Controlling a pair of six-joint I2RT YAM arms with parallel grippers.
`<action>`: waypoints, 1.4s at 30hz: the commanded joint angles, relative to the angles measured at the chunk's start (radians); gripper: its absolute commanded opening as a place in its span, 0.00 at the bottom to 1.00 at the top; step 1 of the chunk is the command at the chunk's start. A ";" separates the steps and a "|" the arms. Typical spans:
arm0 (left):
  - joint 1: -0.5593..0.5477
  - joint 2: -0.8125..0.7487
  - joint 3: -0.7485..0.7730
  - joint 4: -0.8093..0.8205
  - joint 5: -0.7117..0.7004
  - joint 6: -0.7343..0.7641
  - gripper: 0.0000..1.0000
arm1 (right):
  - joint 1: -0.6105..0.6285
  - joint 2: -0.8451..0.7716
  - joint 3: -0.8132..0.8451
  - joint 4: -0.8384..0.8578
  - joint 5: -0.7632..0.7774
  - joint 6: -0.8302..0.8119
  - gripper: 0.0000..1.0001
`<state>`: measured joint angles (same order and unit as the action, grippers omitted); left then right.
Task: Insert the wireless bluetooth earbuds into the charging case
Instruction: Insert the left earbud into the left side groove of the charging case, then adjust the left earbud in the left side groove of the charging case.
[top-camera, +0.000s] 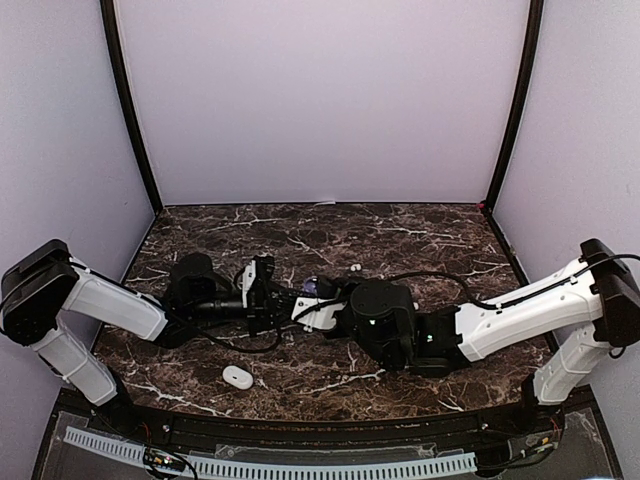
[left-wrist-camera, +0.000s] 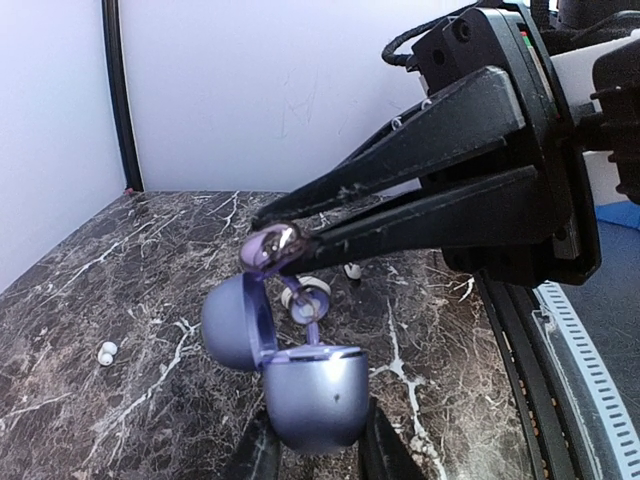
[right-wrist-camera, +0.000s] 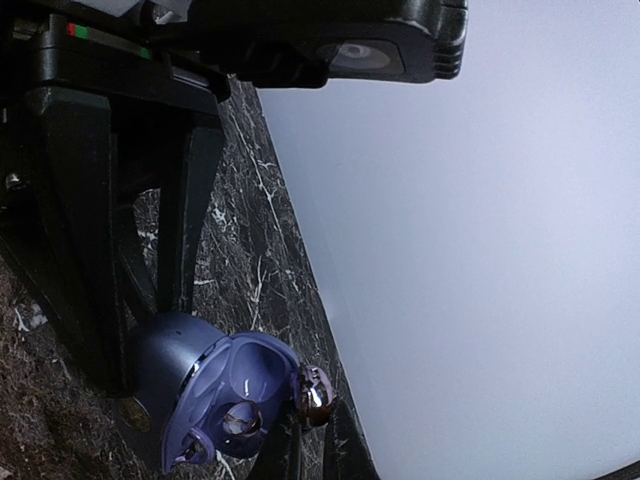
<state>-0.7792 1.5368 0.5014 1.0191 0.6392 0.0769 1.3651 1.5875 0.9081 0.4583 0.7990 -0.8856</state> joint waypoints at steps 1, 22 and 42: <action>-0.002 -0.029 -0.010 0.048 0.019 -0.024 0.02 | 0.013 0.005 -0.005 0.060 0.030 -0.012 0.00; -0.002 -0.026 -0.009 0.064 0.007 -0.069 0.02 | 0.031 0.059 0.012 0.045 0.016 -0.015 0.03; -0.002 0.004 -0.030 0.161 0.040 -0.082 0.03 | 0.010 -0.140 0.029 -0.258 -0.265 0.229 0.41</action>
<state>-0.7792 1.5372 0.4850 1.0954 0.6548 0.0105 1.3827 1.4853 0.9276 0.2718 0.6132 -0.7319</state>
